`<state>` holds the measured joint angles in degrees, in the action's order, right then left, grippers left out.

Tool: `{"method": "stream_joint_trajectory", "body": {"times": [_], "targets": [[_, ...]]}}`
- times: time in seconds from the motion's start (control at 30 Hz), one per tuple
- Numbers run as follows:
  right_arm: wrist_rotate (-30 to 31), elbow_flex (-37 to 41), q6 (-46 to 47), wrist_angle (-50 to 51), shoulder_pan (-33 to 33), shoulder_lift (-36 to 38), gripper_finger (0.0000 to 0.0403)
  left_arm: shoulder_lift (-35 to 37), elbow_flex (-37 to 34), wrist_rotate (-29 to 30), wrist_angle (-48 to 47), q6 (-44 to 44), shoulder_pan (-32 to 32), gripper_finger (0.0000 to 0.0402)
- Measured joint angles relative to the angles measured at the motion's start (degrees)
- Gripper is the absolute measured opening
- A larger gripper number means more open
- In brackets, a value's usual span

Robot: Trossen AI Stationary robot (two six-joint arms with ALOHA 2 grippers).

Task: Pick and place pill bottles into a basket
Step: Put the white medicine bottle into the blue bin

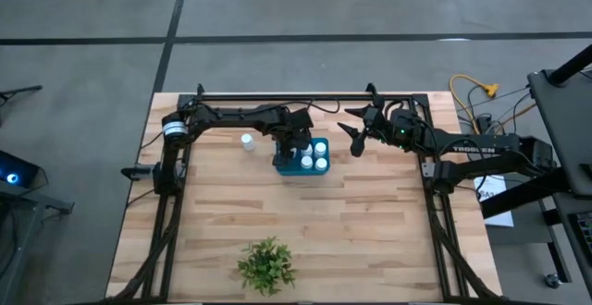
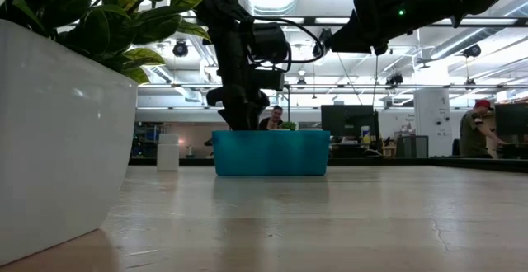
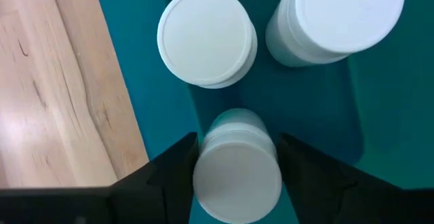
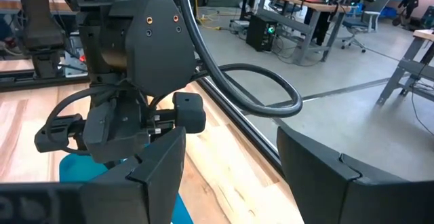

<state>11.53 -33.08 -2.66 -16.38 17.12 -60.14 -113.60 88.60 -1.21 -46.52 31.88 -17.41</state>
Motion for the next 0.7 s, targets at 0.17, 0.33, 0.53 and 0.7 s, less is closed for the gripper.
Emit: {"method": "stream_joint_trajectory", "body": {"times": [0.17,0.33,0.53,0.7], "targets": [[0.00,0.00,-0.04,0.02,0.02,0.00,0.0224,0.02,-0.02,-0.02,-0.05,-1.09,0.00,0.0182],[0.00,0.00,-0.04,0.13,0.02,0.00,0.0224,0.28,-0.02,-0.04,-0.19,-1.42,0.00,0.0182],[0.00,0.00,-0.04,0.37,0.00,0.00,0.0224,0.46,-0.02,0.24,-0.20,-1.44,0.00,0.0182],[0.00,0.00,0.00,0.35,0.00,0.00,0.0224,0.57,-0.02,0.24,-0.37,-1.46,0.00,0.0183]]}}
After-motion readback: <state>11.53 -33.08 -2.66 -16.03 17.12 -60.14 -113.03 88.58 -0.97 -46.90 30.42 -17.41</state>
